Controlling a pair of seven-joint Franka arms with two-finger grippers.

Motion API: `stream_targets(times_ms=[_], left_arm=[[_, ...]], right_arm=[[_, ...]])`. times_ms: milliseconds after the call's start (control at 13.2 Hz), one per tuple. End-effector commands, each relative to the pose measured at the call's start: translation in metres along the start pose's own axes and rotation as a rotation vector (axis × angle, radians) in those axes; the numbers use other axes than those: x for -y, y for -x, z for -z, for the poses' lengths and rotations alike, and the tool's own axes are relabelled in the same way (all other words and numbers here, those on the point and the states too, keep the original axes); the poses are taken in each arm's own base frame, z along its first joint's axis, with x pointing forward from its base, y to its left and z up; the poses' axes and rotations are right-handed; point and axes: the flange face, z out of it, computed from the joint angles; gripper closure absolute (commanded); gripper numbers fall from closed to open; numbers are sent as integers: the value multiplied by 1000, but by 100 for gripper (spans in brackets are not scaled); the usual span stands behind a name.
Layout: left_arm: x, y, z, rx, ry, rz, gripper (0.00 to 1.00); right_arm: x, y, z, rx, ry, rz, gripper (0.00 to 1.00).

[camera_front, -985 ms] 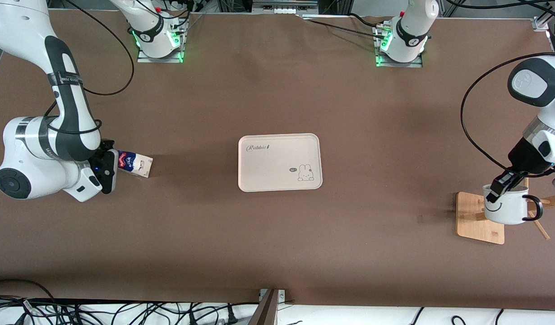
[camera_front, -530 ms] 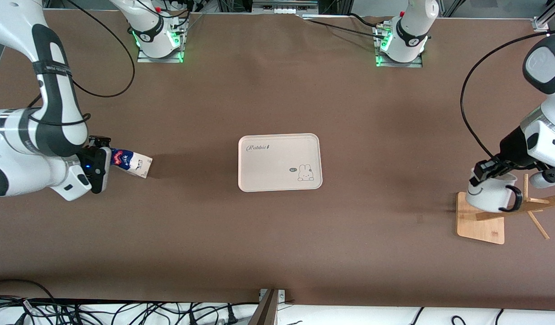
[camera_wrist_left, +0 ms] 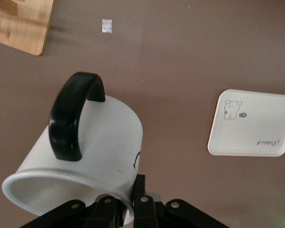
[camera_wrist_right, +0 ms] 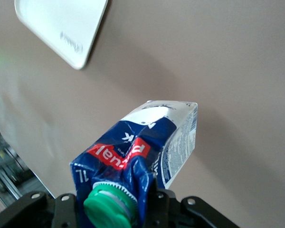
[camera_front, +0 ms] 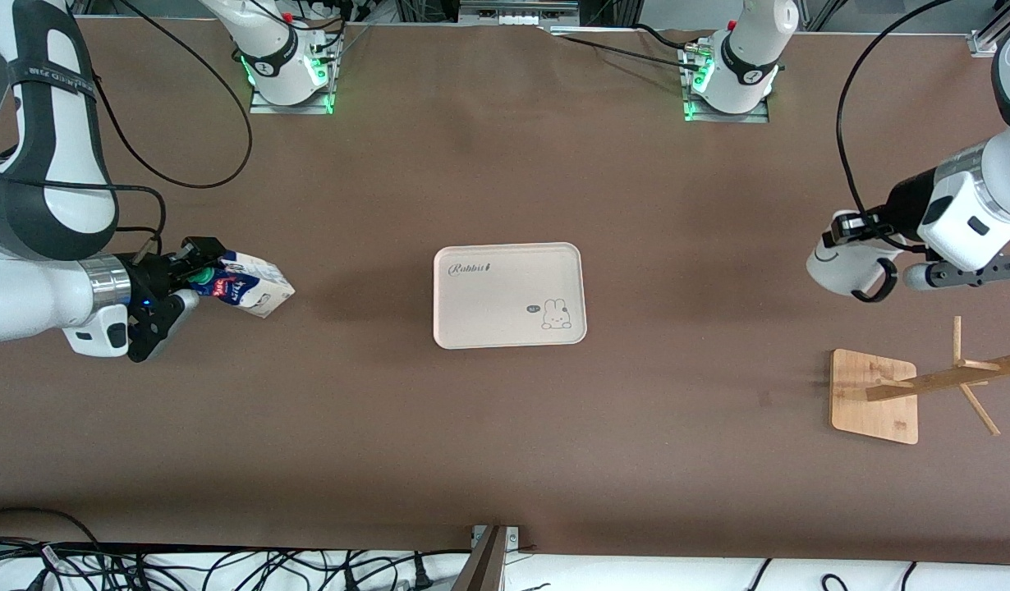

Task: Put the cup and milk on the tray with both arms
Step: 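Carry the milk carton onto the white tray with the right gripper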

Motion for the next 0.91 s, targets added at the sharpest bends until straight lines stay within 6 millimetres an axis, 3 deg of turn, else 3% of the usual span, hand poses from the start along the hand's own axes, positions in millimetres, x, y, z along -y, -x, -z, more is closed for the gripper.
stream_targets(times_ms=[0, 152, 227, 455, 606, 682, 833], left_arm=[[-3, 7, 8, 42, -26, -16, 100], [-7, 12, 17, 66, -29, -23, 100], [-20, 15, 19, 69, -34, -45, 100], [-42, 22, 14, 88, -59, -83, 100], [-41, 24, 12, 107, -62, -82, 100], [-40, 26, 11, 122, -66, -80, 100], [-42, 26, 9, 128, -69, -75, 100]], right_arm=[[46, -29, 4, -67, 21, -162, 68], [100, -66, -7, -125, 67, -300, 68], [129, -83, -16, -149, 78, -347, 68], [217, -121, -46, -220, 81, -512, 68], [270, -144, -73, -289, 72, -567, 68], [285, -154, -88, -310, 63, -583, 68], [296, -171, -115, -339, 45, -615, 68]])
